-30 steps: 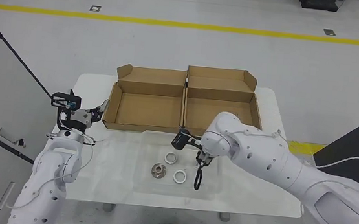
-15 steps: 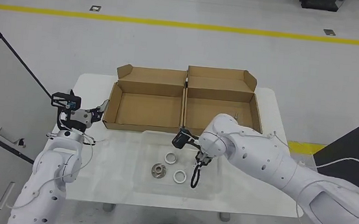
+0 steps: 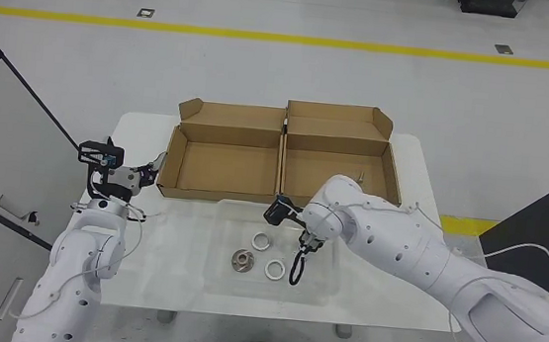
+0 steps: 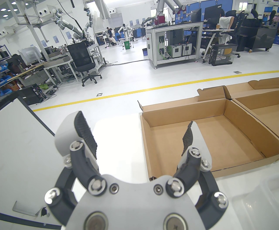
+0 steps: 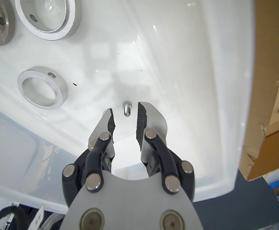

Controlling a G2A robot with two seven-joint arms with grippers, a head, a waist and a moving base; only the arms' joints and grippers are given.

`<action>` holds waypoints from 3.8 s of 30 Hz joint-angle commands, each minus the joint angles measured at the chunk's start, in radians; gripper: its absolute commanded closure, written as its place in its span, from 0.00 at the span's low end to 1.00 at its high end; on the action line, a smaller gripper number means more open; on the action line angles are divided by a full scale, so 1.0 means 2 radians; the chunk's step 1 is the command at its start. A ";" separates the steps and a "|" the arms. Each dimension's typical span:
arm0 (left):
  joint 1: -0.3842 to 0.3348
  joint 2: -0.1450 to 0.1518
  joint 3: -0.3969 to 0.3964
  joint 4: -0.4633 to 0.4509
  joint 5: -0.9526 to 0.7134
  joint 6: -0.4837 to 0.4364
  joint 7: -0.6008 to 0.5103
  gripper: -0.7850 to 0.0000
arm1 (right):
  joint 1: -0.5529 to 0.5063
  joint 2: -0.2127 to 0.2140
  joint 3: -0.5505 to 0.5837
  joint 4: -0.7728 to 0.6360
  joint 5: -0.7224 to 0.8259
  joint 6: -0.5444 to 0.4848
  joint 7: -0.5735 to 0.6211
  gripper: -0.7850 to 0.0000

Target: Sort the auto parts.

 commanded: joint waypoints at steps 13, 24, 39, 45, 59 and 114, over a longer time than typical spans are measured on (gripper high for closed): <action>0.000 0.000 0.000 0.000 0.000 0.000 0.000 0.00 | -0.008 -0.008 0.008 0.015 -0.004 -0.001 0.007 1.00; 0.000 0.000 0.000 0.000 0.000 0.000 0.000 0.00 | -0.012 -0.004 0.027 -0.012 -0.014 -0.001 0.023 1.00; 0.000 0.000 0.000 0.000 0.000 0.000 0.000 0.00 | -0.014 0.028 0.106 -0.107 0.045 -0.006 0.033 1.00; 0.000 0.000 0.000 0.000 0.000 0.000 0.000 0.00 | -0.010 0.037 0.109 -0.124 0.083 -0.024 0.033 1.00; 0.000 0.000 0.000 0.000 0.000 0.000 0.000 0.00 | -0.050 0.064 0.230 -0.073 0.217 -0.051 -0.003 1.00; 0.000 0.000 0.000 0.000 0.000 0.000 0.000 0.00 | -0.071 0.018 0.329 -0.061 1.015 -0.157 0.027 1.00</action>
